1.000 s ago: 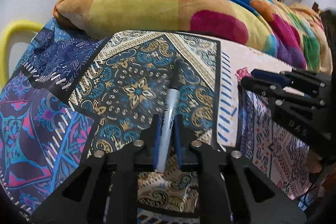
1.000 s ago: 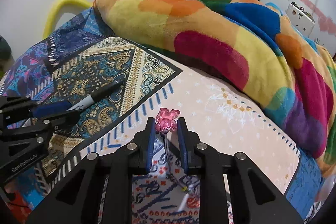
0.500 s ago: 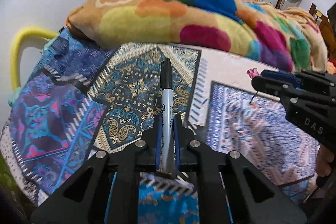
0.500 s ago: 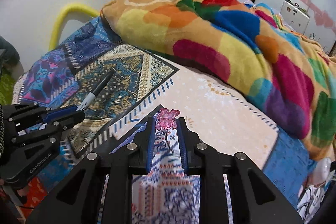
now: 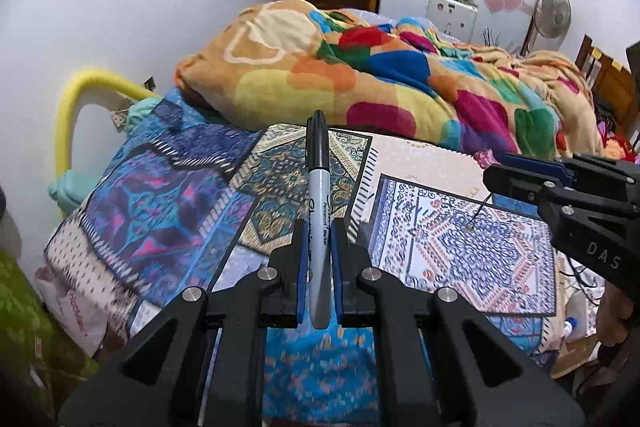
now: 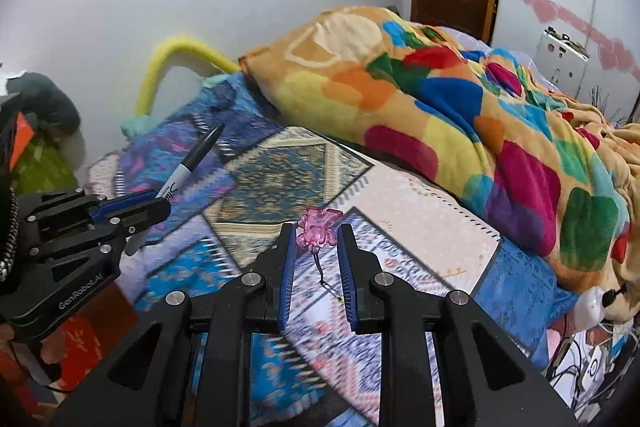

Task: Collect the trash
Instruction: 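Carry the marker and hair clip with both tools over the white bin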

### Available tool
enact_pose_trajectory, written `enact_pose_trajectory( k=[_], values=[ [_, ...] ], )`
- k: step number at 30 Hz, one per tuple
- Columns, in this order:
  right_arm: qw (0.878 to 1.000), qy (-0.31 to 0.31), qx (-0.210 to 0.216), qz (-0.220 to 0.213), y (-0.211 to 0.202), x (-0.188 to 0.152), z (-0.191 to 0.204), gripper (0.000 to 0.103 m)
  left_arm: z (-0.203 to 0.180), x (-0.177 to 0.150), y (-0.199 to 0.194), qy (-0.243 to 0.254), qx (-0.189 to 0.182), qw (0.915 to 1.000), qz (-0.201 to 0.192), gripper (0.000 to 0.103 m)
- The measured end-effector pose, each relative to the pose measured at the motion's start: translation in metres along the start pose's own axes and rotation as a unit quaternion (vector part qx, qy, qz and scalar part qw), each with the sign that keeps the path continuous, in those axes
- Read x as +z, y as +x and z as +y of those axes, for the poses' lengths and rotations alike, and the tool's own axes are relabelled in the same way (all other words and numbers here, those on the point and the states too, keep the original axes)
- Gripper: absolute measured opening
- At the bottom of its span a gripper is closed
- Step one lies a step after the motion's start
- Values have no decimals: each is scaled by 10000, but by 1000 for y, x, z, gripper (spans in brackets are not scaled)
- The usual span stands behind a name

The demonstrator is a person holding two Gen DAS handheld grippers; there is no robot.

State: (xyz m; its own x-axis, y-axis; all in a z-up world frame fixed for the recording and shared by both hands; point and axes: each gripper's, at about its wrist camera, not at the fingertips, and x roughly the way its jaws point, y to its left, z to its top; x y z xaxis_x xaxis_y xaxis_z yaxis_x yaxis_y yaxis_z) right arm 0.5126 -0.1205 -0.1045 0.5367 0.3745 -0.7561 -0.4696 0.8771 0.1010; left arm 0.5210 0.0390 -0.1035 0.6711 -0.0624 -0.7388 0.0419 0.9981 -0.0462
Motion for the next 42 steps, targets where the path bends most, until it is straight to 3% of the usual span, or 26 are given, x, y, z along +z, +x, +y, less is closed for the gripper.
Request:
enact_pose_trajectory(
  k=[4,11,20,34,42],
  values=[
    [9999,-26,121,-82,-18,-10,20,19,12,-21,-29,-266,-60,9996,-39,10],
    [9995,-137,282,-18,-28,-35,60,19,35,-76,-69,-310,156,9993,-160,10],
    [9965,-586,544,225,-20,-73,133,19,67,-172,-90,-480,503,9974,172,10],
    [9795,-1315,1124,1029,31,-138,246,19,144,-268,-91,-1064,819,9882,739,10],
    [9672,-1528,1341,1525,70,-162,286,19,187,-325,-54,-1698,758,9723,1414,10]
  ],
)
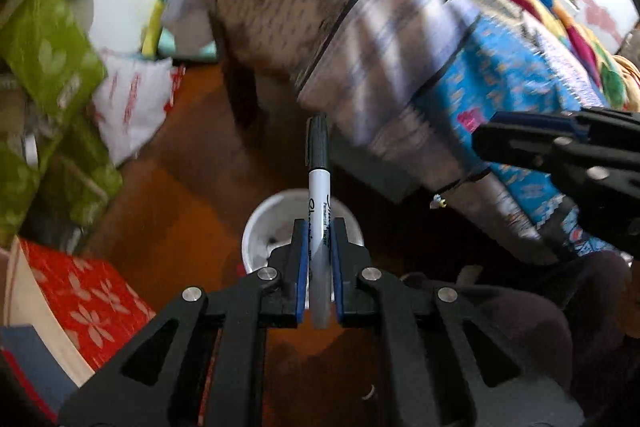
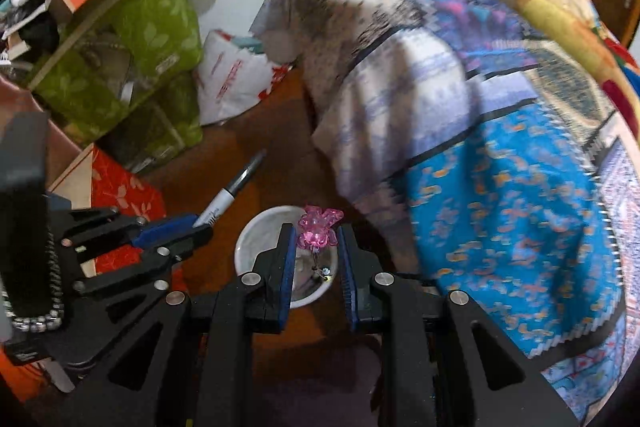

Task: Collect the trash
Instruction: 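Carry the marker and hair clip with both tools over the white bin, then open the left tool over the bin while the right tool releases the hair clip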

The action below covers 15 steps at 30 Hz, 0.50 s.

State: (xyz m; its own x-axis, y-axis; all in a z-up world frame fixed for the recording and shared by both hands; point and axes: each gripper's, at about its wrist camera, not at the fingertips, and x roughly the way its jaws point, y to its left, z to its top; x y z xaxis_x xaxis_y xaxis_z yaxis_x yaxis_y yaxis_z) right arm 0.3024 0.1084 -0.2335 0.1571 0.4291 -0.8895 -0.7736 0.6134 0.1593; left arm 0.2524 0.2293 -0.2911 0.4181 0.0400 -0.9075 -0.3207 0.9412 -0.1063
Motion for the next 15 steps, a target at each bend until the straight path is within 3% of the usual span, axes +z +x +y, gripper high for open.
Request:
enact_pose_trajectory(
  k=[9,10,12,15],
  values=[
    [9975,146,475,504,46,4,15,21,26,-12,50,-486,-40,9977,474,10],
    [9966,150,531,617,51,5,16,23,28,-11,52,-564,-39,9973,470,11],
    [9950,193,604,769,57,6,15,40,31,-11,57,-666,-9,9962,561,22],
    [9955,202,551,748,58,4,14,45,32,-11,53,-675,65,9963,530,25]
  ],
)
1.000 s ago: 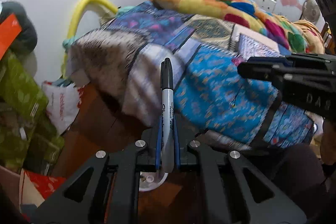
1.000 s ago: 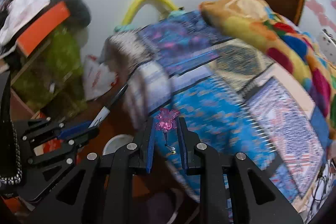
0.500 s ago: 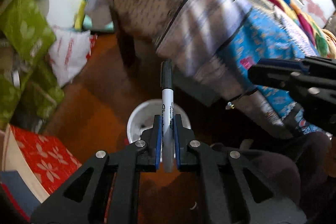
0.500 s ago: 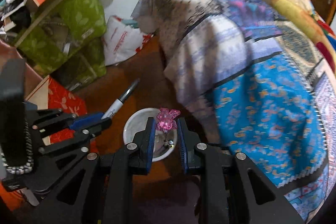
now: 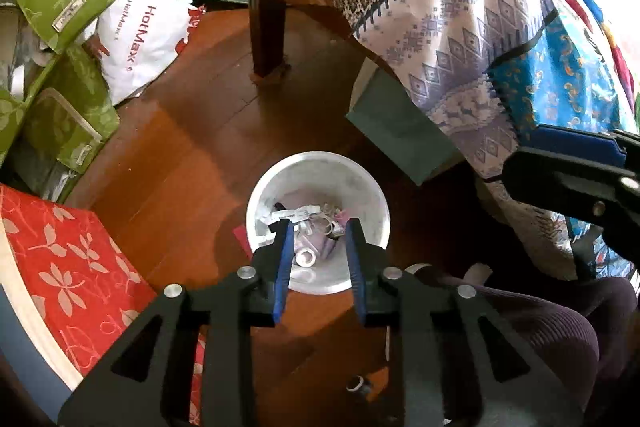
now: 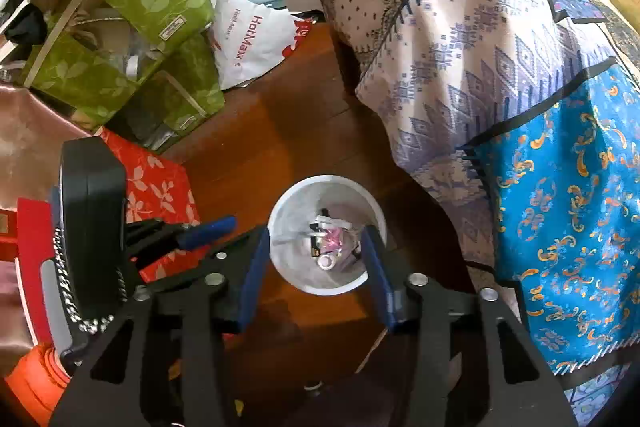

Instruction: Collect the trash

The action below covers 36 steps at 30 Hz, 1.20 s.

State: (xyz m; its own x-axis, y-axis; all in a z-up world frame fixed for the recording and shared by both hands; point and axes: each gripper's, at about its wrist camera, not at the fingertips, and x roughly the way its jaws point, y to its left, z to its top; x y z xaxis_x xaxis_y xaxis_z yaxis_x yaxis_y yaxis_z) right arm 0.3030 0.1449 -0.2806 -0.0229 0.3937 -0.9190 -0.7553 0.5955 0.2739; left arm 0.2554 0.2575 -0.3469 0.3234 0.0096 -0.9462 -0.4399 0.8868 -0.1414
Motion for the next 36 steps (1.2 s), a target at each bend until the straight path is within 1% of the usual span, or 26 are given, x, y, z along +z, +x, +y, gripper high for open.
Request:
enact_pose_trajectory(
  k=[4,6,9,11,15,19,21,23,25,28,29,31,32,33,35,36],
  values=[
    [9999,-43,-110,-45,-8,-5,-4,45,-3,0,-19,72,90,9998,-141,25],
    [9999,-30,-84,-81,-16,-8,-5,45,-4,1,-35,37,44,9996,-262,26],
    [9995,-62,-150,-265,-35,-12,-5,45,-10,1,-66,24,-18,9987,-503,26],
    [9986,-102,-203,-481,-56,-15,-3,45,-15,1,-89,48,19,9974,-725,26],
    [9946,-126,-315,-980,-102,-27,2,45,-27,-4,-140,32,-50,9931,-1172,26],
    [9862,-70,-414,-1598,-159,-51,8,45,-44,-17,-190,135,-65,9873,-1579,26],
    [9793,-24,-508,-1961,-190,-67,12,45,-56,-28,-219,275,-79,9823,-1851,26],
    [9680,36,-702,-2408,-226,-91,14,45,-71,-40,-245,431,-123,9765,-2108,26],
    [9577,115,-887,-2735,-251,-109,17,45,-84,-52,-266,572,-216,9706,-2328,26],
    [9385,297,-1161,-3239,-292,-148,22,45,-106,-75,-300,834,-493,9595,-2645,26],
    [9313,374,-1261,-3397,-304,-162,24,45,-114,-85,-312,943,-580,9547,-2763,26],
    [9196,478,-1445,-3620,-321,-179,28,45,-126,-99,-330,1107,-670,9468,-2948,26],
    [9115,545,-1580,-3758,-330,-192,32,45,-133,-108,-340,1217,-726,9411,-3070,27],
    [9050,598,-1681,-3862,-337,-202,36,45,-137,-115,-347,1276,-762,9373,-3153,27],
    [8937,719,-1837,-4030,-347,-216,42,45,-146,-130,-363,1384,-878,9287,-3326,31],
    [8882,787,-1907,-4105,-351,-223,46,45,-148,-135,-368,1411,-940,9258,-3379,32]
  ],
)
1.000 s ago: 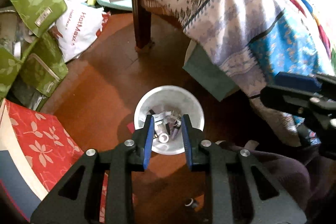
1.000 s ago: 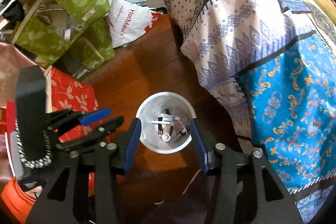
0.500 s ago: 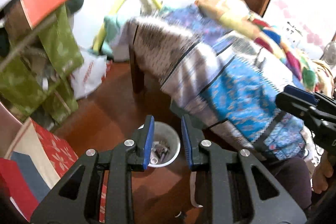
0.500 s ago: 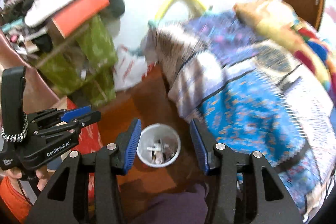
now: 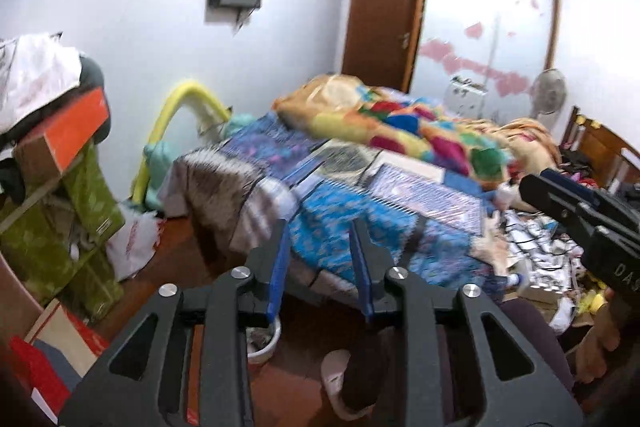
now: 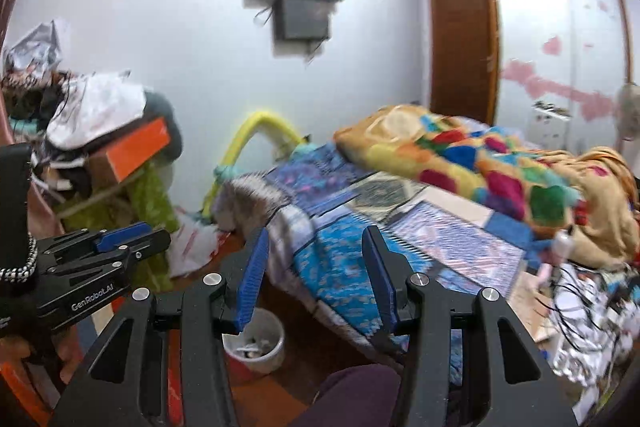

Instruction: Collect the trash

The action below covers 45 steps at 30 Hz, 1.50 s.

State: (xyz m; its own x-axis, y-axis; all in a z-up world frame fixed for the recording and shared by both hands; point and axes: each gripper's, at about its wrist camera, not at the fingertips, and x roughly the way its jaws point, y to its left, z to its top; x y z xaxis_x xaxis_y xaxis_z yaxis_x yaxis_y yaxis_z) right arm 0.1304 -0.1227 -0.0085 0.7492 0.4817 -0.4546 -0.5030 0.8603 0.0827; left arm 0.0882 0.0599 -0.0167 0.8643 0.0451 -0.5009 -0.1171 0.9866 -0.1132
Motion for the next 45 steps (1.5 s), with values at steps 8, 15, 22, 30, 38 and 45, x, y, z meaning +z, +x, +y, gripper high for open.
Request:
enact_pose_trajectory(
  k=[8,15,22,30,38,45],
  values=[
    [9958,441,-618,-505,-59,-9,-9,88,-24,-8,-47,250,-182,9982,-516,73],
    [9878,490,-1161,-915,-100,-23,0,103,-30,-20,-73,257,-170,9965,-776,95],
    [9852,492,-1396,-866,-112,-32,3,103,-36,-29,-84,378,-258,9958,-796,95],
    [9844,380,-1442,-936,-121,-35,5,103,-37,-30,-85,426,-270,9957,-779,95],
    [9856,448,-1392,-852,-120,-35,1,103,-33,-31,-84,385,-282,9962,-735,95],
    [9860,505,-1372,-798,-120,-35,-2,103,-32,-32,-83,394,-284,9961,-735,95]
  ],
)
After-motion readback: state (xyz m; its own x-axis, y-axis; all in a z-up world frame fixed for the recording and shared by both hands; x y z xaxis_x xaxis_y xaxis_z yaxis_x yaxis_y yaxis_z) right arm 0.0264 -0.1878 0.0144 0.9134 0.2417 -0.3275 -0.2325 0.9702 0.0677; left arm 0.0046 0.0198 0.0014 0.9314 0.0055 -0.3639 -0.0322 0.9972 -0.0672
